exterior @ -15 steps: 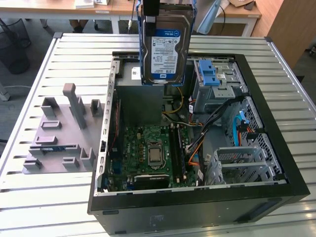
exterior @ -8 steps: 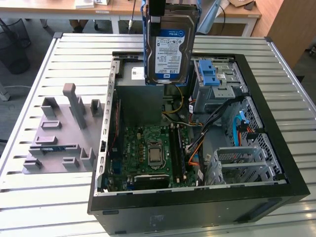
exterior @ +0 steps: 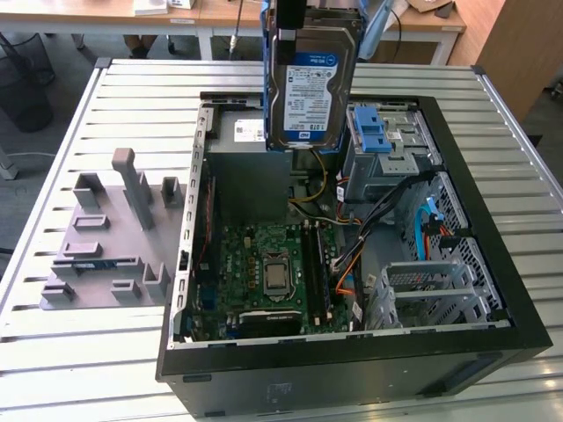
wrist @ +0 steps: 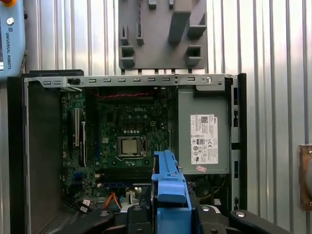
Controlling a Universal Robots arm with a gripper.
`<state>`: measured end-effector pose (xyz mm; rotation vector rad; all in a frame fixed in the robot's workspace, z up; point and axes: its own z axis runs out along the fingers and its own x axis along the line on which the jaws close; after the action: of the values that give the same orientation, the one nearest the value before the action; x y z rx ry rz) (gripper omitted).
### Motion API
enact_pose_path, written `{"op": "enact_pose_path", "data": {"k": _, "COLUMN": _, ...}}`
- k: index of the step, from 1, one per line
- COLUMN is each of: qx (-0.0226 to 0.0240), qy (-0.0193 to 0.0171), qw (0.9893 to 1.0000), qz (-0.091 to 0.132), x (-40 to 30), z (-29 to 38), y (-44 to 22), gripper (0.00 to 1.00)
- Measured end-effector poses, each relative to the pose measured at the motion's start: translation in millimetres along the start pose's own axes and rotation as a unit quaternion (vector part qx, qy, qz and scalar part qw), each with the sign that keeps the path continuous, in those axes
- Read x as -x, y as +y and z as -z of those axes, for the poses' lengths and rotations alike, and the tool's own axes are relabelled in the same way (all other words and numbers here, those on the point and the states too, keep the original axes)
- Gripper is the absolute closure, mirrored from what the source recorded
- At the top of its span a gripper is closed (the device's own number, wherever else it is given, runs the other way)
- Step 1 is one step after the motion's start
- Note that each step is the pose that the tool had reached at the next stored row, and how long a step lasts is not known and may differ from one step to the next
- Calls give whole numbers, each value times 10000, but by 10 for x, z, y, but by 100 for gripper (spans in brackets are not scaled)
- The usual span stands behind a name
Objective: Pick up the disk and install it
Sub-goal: 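Pick up the disk, then insert the disk into the insertion slot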
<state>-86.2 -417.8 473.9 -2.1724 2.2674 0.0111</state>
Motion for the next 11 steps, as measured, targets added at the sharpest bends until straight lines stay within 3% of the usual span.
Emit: {"op": "enact_pose_path", "data": {"k": 11, "qx": 0, "qy": 1, "qw": 10000, "qz": 0, "x": -3, "z": 1, "y": -35, "gripper": 64}}
